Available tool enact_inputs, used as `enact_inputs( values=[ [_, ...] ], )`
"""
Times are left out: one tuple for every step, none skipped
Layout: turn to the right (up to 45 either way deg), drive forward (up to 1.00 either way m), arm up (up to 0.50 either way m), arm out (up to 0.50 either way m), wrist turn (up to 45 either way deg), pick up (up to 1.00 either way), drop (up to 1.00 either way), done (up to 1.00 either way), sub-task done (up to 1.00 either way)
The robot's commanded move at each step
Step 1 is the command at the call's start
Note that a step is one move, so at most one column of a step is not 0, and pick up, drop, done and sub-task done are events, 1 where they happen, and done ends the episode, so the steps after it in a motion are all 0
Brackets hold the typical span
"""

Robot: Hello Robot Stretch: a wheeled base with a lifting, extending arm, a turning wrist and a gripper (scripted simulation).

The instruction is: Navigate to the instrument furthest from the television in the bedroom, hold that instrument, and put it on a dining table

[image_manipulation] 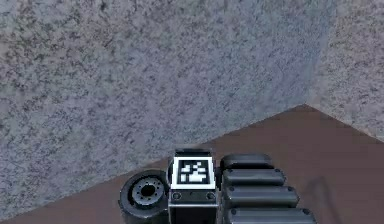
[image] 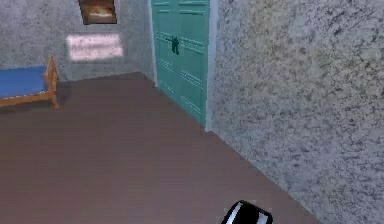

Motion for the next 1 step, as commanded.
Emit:
enact_inputs(
  values=[
    [-45.0, 0.0, 0.0, 0.0, 0.0, 0.0, 0.0, 0.0, 0.0]
  ],
)
